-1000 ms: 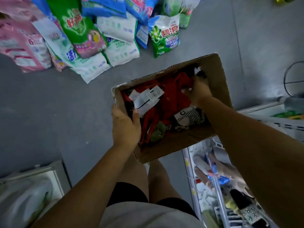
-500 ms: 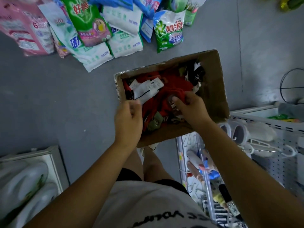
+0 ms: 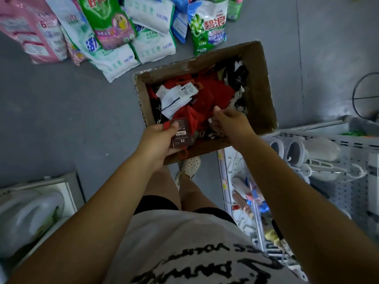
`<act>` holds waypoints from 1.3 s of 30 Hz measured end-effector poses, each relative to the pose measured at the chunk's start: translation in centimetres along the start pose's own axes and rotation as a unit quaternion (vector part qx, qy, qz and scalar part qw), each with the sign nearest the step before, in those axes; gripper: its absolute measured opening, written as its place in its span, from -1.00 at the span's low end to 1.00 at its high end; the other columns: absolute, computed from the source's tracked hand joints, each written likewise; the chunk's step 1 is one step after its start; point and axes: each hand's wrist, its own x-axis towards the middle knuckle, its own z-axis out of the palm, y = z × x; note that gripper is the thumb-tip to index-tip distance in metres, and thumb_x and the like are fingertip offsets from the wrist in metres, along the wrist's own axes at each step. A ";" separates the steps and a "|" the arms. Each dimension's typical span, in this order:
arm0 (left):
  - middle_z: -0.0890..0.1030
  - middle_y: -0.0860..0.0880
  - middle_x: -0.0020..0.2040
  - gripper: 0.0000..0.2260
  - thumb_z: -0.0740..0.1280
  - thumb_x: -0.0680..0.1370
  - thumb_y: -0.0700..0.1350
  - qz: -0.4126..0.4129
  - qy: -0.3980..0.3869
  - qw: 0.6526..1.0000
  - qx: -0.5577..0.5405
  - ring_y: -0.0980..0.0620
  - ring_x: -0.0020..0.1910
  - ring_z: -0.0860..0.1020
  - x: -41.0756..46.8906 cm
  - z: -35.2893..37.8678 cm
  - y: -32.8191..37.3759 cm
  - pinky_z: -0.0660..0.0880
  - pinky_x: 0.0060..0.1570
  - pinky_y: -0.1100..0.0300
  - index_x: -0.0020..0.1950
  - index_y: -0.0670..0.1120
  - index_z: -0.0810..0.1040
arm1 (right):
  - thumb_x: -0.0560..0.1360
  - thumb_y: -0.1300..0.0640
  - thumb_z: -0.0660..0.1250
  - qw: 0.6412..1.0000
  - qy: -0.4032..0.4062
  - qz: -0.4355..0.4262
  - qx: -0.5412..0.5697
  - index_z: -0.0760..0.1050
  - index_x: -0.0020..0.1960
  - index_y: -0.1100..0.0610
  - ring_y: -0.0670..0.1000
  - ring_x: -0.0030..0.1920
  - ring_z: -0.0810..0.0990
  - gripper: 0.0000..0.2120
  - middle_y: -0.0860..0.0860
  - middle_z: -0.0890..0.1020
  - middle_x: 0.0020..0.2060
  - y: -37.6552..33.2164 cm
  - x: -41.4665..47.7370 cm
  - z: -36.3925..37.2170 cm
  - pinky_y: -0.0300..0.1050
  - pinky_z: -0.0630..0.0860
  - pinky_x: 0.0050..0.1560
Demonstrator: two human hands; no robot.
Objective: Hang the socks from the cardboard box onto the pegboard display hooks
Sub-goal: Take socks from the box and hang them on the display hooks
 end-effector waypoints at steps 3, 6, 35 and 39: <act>0.72 -0.23 0.04 -0.79 0.35 0.65 -0.12 0.012 0.012 1.000 0.005 -0.18 -0.07 0.74 0.3 -0.8 0.7 0.69 -0.10 0.02 0.20 -0.22 0.57 | 0.59 -0.10 0.35 0.999 0.044 -0.004 -0.024 0.58 0.24 0.15 0.10 0.12 0.66 -0.62 0.10 0.68 0.06 -0.5 4.1 -0.6 0.08 0.58 0.25; 0.71 -0.24 0.05 -0.81 0.37 0.64 -0.12 0.011 0.035 0.999 0.010 -0.18 -0.09 0.74 1.1 -1.5 1.2 0.68 -0.06 -0.01 0.16 -0.21 0.56 | 0.56 -0.10 0.39 0.996 0.062 -0.011 -0.060 0.53 0.33 0.17 0.13 0.27 0.57 -0.54 0.11 0.60 0.26 -1.3 7.5 0.2 0.00 0.52 0.28; 0.74 0.12 -0.14 -0.92 0.35 0.66 -0.05 0.224 0.032 0.973 0.053 0.17 -0.22 0.69 -9.8 2.8 1.7 0.54 -0.32 0.33 0.06 0.10 0.63 | 0.69 0.18 0.18 0.974 -0.053 -0.176 0.130 0.47 0.05 0.11 0.04 -0.12 0.67 -0.89 0.12 0.63 -0.11 -1.9 -9.2 -10.0 -0.05 0.65 0.03; 0.74 0.16 -0.17 -0.90 0.31 0.67 -0.03 0.247 0.015 0.968 0.052 0.24 -0.27 0.67 -12.7 3.4 1.5 0.51 -0.38 0.39 0.06 0.09 0.63 | 0.69 0.21 0.14 0.952 -0.105 -0.222 0.183 0.44 0.05 0.12 0.08 -0.06 0.67 -0.88 0.15 0.64 -0.08 -2.5 -14.1 -11.0 -0.01 0.66 0.09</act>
